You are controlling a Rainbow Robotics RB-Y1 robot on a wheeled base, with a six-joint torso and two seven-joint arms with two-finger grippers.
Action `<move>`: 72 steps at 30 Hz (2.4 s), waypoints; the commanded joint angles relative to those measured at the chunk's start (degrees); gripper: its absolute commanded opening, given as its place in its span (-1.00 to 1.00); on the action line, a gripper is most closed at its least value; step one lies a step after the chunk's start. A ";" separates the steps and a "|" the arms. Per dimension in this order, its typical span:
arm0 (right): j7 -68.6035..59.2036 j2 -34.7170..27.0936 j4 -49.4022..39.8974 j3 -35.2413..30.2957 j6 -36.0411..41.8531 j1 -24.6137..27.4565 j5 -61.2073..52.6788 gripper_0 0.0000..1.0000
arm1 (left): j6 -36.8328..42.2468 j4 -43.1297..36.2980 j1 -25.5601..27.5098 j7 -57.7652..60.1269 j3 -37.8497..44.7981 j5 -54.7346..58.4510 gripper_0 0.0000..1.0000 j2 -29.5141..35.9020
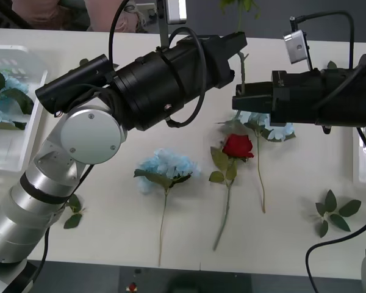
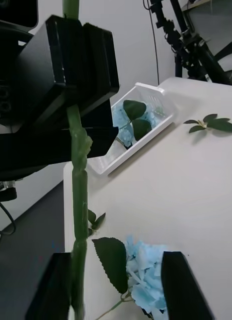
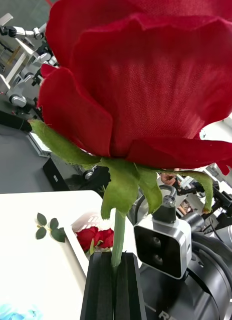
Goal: Put the red flowers into the right box and the blue flowers into the left box
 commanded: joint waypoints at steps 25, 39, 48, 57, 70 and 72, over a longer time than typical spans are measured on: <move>-3.88 2.44 -0.36 -0.65 -0.25 -2.53 -0.07 -1.00 | -0.56 -1.22 -1.75 0.97 1.02 0.09 1.00 -0.46; -16.27 -7.93 -0.36 -12.69 10.48 -0.07 7.40 -1.00 | -1.00 -0.52 -0.61 1.06 0.49 0.18 1.00 -0.46; -29.28 -18.56 -0.36 -17.26 10.48 5.73 17.15 -1.00 | 1.99 -9.13 5.19 1.23 0.49 13.98 1.00 15.89; -40.79 -27.97 -0.01 -19.81 10.56 11.27 34.03 -1.00 | 10.78 -19.24 16.44 1.85 1.20 19.60 1.00 27.31; -39.74 -35.53 17.13 -15.24 2.83 10.30 44.31 -1.00 | 12.53 -19.68 27.16 2.82 -6.45 10.46 1.00 34.17; -39.48 -35.79 19.68 -13.66 -0.07 9.78 44.66 -1.00 | 12.45 -19.59 29.89 2.73 -6.36 7.65 1.00 33.73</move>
